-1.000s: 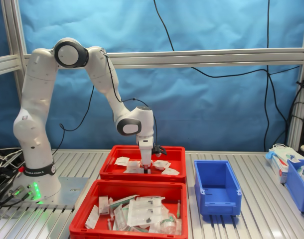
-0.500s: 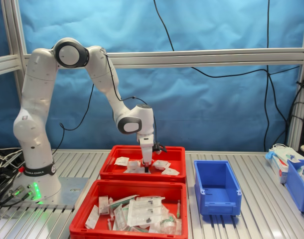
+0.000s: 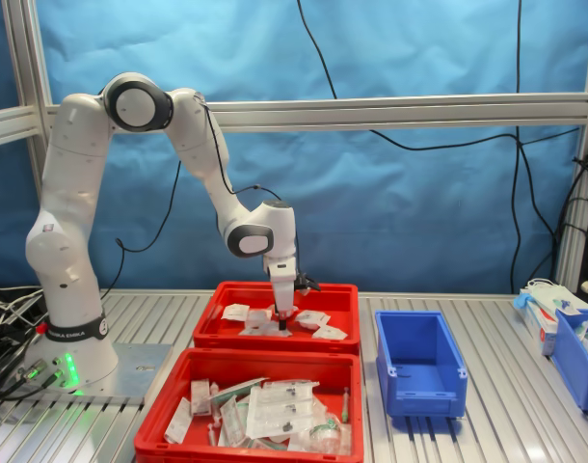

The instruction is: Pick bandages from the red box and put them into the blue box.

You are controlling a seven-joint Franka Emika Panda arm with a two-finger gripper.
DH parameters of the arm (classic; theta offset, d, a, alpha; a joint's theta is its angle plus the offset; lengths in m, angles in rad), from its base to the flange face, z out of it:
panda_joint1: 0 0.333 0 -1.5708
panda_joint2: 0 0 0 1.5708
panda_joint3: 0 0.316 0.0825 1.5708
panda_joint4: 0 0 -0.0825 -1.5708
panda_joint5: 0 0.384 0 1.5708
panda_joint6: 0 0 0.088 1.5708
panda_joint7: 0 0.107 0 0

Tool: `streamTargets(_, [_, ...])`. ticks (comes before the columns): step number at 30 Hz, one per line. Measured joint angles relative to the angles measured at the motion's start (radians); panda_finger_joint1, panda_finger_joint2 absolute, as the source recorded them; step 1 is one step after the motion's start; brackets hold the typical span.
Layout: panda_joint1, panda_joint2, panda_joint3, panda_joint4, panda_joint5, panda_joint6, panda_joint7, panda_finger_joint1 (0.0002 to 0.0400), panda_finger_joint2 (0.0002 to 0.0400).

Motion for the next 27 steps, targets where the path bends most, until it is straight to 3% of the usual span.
streamTargets(27, [0.0, 0.0, 0.024, -0.005, 0.0, 0.0, 0.0, 0.04, 0.04])
